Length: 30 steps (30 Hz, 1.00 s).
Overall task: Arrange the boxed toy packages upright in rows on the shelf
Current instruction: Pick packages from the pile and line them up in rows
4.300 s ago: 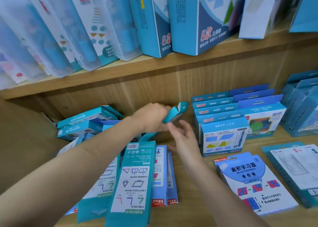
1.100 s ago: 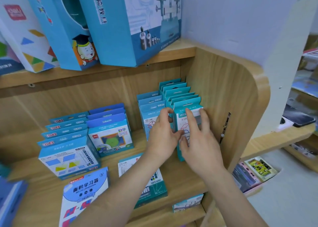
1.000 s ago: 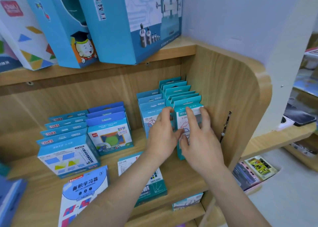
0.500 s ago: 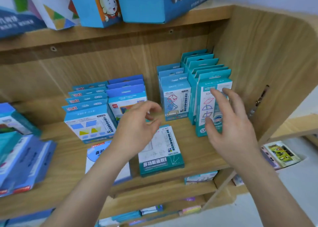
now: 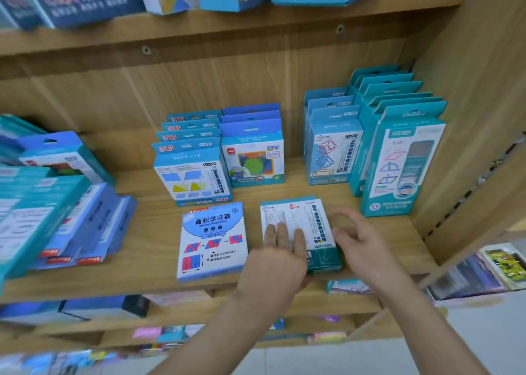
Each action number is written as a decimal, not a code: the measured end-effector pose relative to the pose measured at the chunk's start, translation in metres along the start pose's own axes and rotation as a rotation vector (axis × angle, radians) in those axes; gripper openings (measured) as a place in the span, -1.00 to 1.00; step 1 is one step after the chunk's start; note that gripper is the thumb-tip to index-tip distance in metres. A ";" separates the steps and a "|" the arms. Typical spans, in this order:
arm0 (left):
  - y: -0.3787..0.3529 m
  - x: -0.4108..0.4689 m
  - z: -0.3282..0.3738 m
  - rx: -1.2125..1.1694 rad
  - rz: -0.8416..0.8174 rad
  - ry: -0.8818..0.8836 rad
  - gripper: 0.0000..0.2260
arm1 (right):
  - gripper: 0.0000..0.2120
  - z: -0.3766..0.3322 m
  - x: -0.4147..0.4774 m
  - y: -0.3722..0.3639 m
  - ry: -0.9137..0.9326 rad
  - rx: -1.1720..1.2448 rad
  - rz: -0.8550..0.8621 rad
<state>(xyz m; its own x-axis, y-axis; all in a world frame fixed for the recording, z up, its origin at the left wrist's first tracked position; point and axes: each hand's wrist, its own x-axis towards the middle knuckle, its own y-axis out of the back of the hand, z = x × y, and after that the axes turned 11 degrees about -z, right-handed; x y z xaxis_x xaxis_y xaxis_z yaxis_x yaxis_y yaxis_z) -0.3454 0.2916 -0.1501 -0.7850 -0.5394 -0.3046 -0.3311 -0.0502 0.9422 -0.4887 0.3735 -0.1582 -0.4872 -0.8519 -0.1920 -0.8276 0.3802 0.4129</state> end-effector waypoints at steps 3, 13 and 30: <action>-0.009 -0.009 0.004 -0.012 0.056 -0.011 -0.35 | -0.68 -0.003 -0.005 0.004 -0.061 0.182 0.041; -0.022 -0.036 -0.007 -0.208 0.336 -0.167 -0.48 | -0.79 0.001 -0.026 -0.004 -0.114 0.229 -0.111; 0.063 -0.106 -0.097 -1.548 0.413 -0.072 -0.70 | -0.47 -0.063 -0.027 -0.024 0.386 0.517 -0.322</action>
<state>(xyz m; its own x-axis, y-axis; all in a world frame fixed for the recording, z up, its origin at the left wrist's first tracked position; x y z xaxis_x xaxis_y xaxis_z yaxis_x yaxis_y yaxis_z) -0.2323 0.2641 -0.0453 -0.7188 -0.6945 0.0315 0.6884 -0.7047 0.1719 -0.4379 0.3640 -0.1067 -0.1429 -0.9806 0.1344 -0.9861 0.1294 -0.1042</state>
